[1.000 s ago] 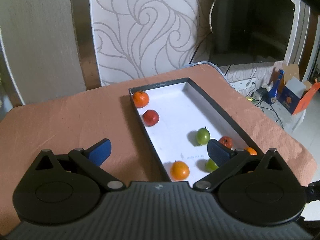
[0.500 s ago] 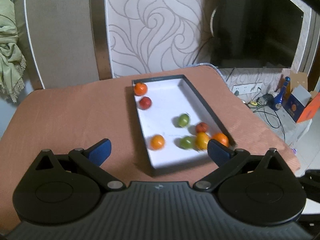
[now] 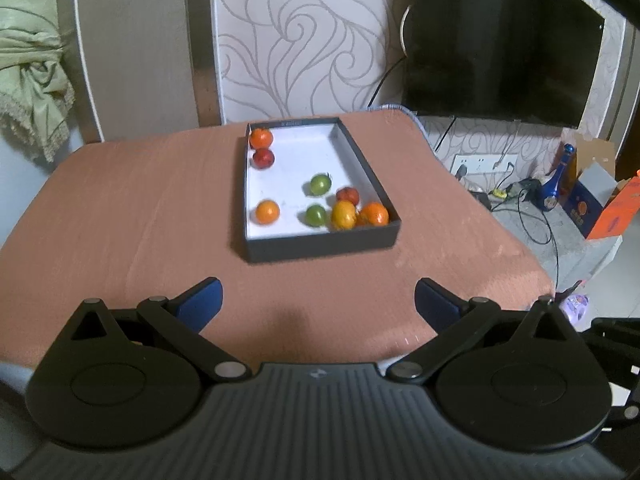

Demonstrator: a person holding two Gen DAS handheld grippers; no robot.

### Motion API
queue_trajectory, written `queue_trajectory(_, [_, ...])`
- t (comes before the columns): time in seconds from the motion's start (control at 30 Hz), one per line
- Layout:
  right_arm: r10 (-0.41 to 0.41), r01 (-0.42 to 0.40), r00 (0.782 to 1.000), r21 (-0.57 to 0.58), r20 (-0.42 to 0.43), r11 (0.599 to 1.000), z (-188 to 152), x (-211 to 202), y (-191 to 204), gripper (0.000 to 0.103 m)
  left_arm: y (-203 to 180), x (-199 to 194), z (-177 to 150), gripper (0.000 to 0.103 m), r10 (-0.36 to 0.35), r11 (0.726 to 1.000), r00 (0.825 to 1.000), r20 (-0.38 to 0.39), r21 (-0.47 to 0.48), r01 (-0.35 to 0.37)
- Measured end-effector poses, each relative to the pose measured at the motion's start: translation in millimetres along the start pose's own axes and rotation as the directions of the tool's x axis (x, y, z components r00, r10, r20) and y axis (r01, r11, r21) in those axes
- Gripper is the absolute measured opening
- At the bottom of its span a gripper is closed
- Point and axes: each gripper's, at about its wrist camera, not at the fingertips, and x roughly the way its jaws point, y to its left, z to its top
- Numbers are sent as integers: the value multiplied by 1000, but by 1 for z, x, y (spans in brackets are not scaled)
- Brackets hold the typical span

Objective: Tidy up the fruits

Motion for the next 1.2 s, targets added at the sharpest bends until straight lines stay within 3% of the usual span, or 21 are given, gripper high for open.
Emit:
queue_trajectory(0.5, [42, -41, 998, -32, 37, 999, -27, -34, -13, 36, -25, -45, -36, 103, 30, 999, 1000, 10, -27, -29])
queue_trajectory(1.2, [39, -38, 999, -12, 27, 999, -37, -37, -12, 37, -29, -54, -49, 103, 12, 1000, 1000, -19, 0, -12])
